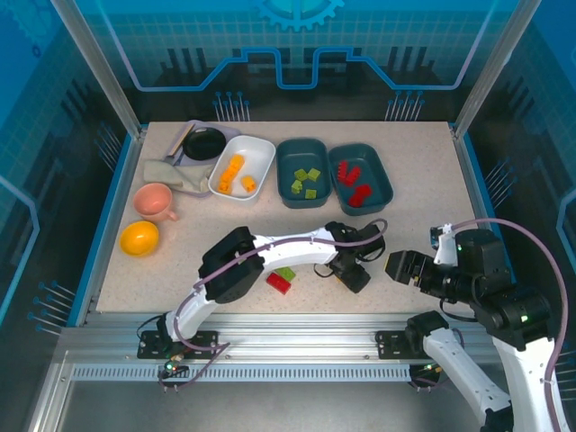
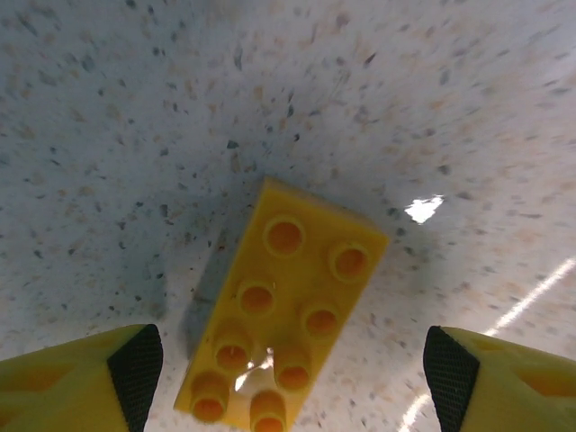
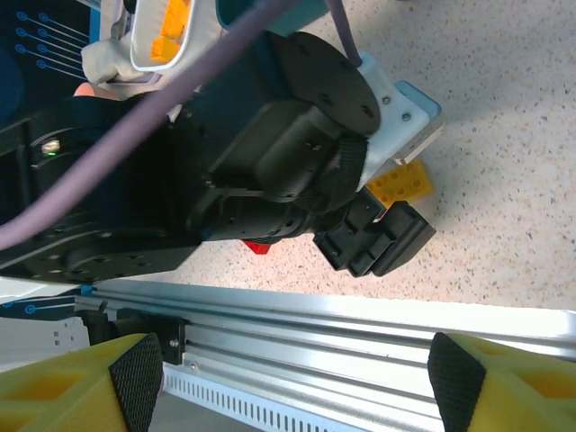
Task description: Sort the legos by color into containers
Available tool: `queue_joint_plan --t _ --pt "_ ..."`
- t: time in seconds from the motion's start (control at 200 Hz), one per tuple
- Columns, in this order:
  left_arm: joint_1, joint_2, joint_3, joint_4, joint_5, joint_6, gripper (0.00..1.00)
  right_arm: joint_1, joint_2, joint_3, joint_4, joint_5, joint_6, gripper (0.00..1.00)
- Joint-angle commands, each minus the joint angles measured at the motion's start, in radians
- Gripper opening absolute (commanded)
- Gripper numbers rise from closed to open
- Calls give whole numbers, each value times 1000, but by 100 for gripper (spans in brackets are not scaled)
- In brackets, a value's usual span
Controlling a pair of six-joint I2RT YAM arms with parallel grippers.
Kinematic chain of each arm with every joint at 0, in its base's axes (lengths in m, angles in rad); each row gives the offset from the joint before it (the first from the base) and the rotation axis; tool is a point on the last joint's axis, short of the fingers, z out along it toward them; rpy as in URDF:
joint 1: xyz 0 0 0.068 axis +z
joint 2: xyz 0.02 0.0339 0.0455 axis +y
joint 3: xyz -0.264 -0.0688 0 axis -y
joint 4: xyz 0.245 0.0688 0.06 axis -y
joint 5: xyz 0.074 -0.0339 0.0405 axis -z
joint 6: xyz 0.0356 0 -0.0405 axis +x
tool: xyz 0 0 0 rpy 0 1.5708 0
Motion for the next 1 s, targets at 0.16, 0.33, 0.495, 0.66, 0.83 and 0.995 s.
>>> queue_joint_plan --t 0.16,0.33,0.495,0.66,0.83,0.995 --pt "-7 55 58 -30 -97 3 65 -13 -45 0 -38 -21 33 80" --pt "-9 65 60 -26 -93 -11 39 -14 -57 -25 -29 -22 39 80" --pt "-3 33 38 -27 -114 -46 32 -13 -52 -35 -1 -27 40 79" --pt "68 -121 -46 -1 -113 -148 32 -14 -19 -45 53 -42 23 77" --pt "214 -322 -142 19 -84 -224 32 -9 83 -58 172 -96 -10 74" --pt "425 -445 -211 22 -25 -250 33 95 208 -68 333 -55 -12 74"
